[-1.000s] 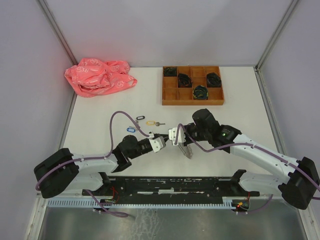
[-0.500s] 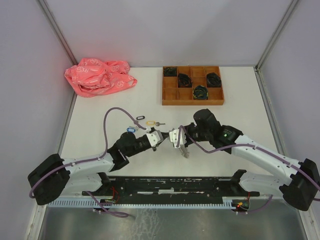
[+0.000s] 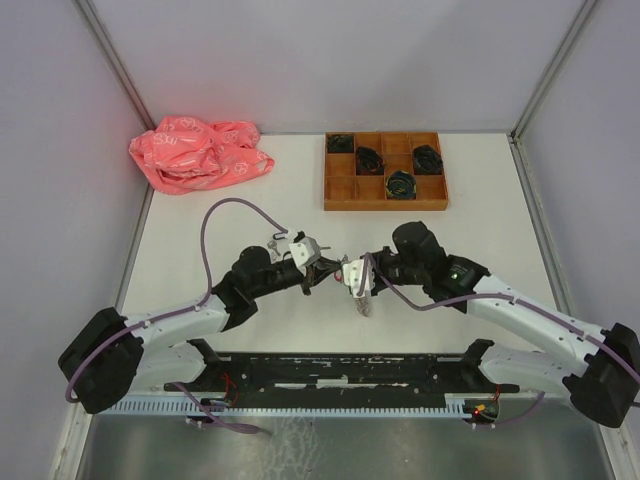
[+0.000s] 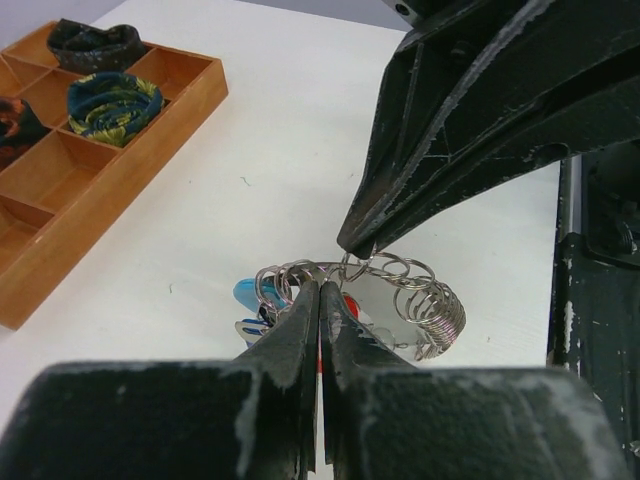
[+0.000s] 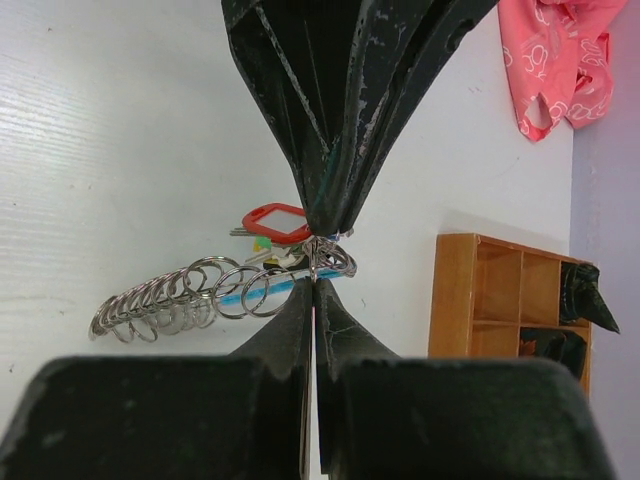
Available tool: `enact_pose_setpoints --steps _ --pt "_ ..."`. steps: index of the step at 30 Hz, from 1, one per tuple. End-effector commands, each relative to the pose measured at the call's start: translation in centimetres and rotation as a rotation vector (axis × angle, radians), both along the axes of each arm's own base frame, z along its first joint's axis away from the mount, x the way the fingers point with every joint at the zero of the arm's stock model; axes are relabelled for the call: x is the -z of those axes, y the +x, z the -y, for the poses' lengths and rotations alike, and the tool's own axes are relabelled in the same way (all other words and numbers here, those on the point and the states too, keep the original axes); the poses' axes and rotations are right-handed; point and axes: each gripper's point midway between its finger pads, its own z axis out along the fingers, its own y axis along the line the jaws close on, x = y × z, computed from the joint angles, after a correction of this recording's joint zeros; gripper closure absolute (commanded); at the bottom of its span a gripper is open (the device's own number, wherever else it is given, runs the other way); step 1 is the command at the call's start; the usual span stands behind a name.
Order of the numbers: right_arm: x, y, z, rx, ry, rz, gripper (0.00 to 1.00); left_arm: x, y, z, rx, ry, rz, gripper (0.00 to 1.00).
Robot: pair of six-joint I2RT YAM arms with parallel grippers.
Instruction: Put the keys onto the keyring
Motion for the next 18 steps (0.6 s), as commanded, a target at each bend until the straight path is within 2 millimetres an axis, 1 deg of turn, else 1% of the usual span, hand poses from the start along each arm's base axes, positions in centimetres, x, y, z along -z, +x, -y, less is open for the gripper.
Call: enact_pose_setpoints --steps 1,7,14,18 --pt "-3.9 -0.4 -1.9 -0.029 0.192 0.022 0.99 -1.7 0.5 0.7 0.005 -0.069 -0.055 0.97" --pt "-5.4 -0.2 -2.4 0.000 0.334 -0.011 0.99 -1.7 0.2 0.6 0.007 -0.121 -0.085 0.97" --pt "-7.2 0.5 -2.1 0.027 0.516 -0.086 0.99 -1.4 0.2 0.4 -0.007 -0.157 -0.121 0.97" --pt "-7.6 0.6 -2.2 0.025 0.578 -0.114 0.99 -1.5 -0.1 0.5 0.007 -0.187 -0.135 0.97"
